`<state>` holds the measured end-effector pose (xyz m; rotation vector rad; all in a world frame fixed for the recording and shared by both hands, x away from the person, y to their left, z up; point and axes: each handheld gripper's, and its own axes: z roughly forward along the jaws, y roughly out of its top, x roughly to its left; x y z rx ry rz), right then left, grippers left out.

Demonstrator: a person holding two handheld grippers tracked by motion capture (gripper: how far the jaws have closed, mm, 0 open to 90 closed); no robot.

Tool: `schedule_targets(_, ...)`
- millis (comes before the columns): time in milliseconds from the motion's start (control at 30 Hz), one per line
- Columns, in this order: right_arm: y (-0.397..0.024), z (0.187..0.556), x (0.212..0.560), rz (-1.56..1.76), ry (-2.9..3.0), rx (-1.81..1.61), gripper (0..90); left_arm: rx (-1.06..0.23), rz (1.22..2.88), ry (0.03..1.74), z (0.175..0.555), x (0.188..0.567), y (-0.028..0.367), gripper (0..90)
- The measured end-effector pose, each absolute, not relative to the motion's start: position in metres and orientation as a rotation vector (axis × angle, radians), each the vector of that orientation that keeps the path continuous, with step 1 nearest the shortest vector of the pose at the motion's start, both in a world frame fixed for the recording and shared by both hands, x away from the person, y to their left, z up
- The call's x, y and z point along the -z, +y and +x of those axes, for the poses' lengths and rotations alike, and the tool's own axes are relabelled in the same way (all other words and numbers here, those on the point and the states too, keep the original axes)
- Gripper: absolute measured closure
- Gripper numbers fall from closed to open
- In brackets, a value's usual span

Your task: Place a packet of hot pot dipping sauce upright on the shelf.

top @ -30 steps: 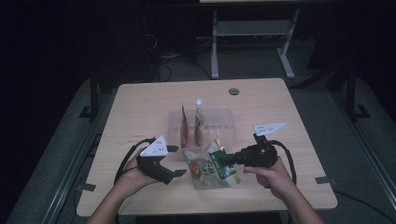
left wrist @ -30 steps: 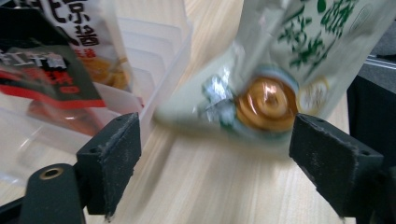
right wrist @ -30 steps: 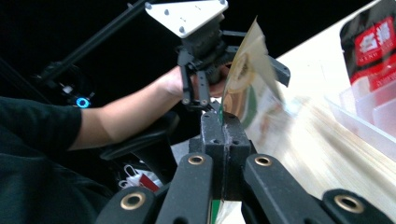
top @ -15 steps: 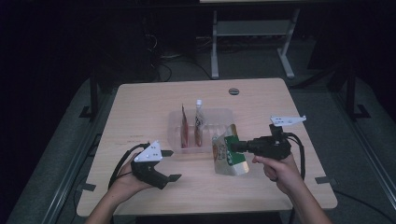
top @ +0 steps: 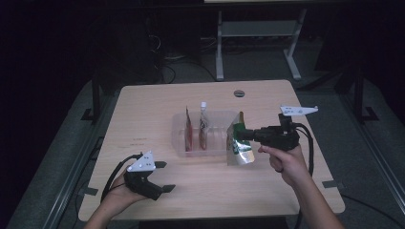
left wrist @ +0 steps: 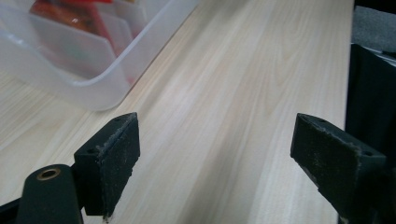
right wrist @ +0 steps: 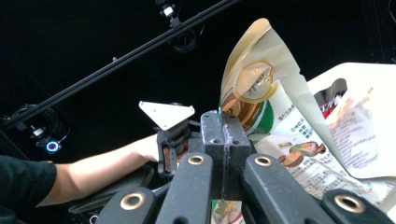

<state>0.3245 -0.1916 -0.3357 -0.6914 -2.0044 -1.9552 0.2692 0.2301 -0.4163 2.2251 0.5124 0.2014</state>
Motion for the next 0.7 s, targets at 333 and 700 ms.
schedule_targets(333,-0.182,0.35,0.319,-0.703,-2.04,1.953,90.0,-0.193,2.234,0.545,0.274,0.424,0.234,15.4)
schedule_targets(700,-0.175,0.379,0.323,-0.75,-2.051,1.925,90.0,-0.183,2.26,0.533,0.274,0.426,0.233,15.4)
